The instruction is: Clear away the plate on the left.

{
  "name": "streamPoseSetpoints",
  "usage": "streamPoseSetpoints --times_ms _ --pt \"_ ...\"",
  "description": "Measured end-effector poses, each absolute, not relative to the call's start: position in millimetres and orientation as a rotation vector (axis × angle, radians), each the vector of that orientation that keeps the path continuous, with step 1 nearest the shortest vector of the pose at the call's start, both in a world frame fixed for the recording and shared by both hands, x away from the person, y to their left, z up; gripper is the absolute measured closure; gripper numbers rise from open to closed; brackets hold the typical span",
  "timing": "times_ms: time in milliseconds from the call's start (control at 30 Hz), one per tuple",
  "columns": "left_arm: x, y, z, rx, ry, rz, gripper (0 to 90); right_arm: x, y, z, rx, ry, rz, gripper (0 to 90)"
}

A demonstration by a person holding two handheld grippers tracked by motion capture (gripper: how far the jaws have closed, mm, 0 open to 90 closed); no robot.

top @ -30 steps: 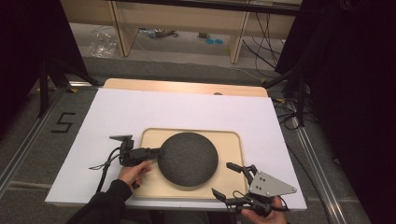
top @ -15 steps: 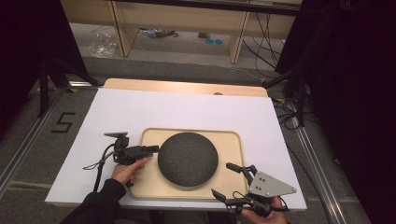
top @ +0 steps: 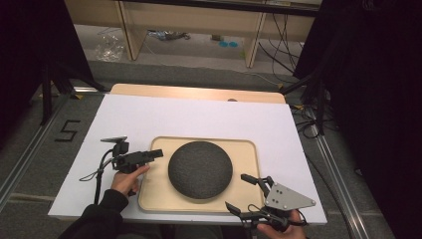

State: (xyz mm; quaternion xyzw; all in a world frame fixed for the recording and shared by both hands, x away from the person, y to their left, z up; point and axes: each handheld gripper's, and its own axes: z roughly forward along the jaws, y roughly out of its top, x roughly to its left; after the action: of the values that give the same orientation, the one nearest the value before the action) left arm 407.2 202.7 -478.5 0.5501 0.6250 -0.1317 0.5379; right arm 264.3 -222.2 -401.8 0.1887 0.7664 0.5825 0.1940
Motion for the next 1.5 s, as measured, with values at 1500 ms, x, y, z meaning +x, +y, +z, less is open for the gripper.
streamPoseSetpoints --times_ms 1500 --pt "384.8 257.3 -447.6 1.325 1.421 -0.105 26.9 264.0 -221.0 -402.8 0.526 2.166 1.620 16.7"
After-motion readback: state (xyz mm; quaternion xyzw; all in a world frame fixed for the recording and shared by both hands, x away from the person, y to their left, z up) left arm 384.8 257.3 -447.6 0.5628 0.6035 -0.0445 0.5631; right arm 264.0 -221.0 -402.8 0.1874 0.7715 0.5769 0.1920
